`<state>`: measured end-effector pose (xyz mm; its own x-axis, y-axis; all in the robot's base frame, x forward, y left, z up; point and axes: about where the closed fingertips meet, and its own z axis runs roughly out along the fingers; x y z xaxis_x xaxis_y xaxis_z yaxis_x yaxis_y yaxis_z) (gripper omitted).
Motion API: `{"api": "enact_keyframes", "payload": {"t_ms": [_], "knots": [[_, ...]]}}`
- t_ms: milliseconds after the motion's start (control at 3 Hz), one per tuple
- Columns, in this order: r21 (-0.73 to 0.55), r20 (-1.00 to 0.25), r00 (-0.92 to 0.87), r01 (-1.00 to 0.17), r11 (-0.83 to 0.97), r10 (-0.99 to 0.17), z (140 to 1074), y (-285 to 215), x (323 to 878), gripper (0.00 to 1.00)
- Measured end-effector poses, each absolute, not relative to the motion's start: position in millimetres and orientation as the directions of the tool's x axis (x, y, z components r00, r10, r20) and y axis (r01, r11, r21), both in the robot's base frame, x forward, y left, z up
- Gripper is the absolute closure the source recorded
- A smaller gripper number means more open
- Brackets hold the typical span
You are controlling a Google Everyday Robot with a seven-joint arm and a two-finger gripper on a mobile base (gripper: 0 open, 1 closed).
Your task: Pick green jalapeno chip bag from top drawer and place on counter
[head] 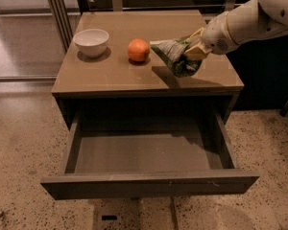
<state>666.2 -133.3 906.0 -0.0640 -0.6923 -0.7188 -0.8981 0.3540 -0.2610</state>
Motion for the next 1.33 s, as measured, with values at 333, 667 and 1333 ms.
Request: {"api": "enact_keyframes", "payload": {"t_ms": [333, 667, 1333], "knots": [[-0.275, -0.741, -0.073, -0.874, 0.4, -0.667, 900, -151, 687, 1.0], [-0.269, -0.77, -0.097, -0.847, 0.458, -0.631, 888, -168, 708, 1.0], [-0.242, -0.805, -0.137, -0.812, 0.53, -0.578, 871, -184, 726, 0.81]]}}
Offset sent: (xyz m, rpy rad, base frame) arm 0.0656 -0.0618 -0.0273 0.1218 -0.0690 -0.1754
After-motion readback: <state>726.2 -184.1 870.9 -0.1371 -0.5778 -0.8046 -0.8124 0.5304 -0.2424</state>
